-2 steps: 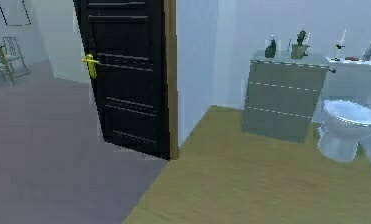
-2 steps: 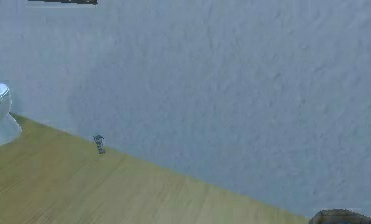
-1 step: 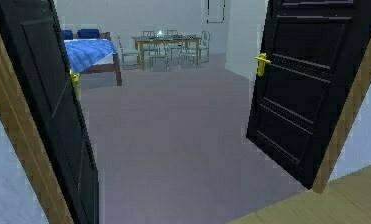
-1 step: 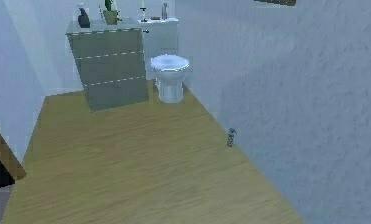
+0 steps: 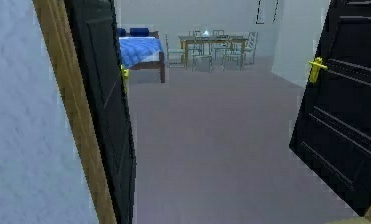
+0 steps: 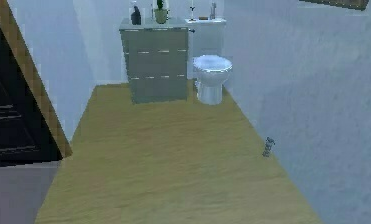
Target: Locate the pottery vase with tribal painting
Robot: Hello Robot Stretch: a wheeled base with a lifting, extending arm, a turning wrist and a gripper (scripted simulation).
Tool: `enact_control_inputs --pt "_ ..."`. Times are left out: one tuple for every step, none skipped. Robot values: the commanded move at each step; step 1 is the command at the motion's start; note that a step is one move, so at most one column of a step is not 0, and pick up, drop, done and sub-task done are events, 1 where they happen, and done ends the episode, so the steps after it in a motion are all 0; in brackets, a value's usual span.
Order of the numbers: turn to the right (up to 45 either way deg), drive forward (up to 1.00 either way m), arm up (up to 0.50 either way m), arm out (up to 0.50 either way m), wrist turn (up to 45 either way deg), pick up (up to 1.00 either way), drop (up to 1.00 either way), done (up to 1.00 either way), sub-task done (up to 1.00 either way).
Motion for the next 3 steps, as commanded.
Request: enact_control_inputs --pt "0.0 0.3 0.0 0.0 0.0 0.0 0.0 0.0 0.0" --pt "18.0 0.0 0.0 0.0 0.0 0.0 0.0 0.0 0.0" --pt "3.0 0.0 0.0 0.0 0.0 0.0 0.0 0.0 0.0"
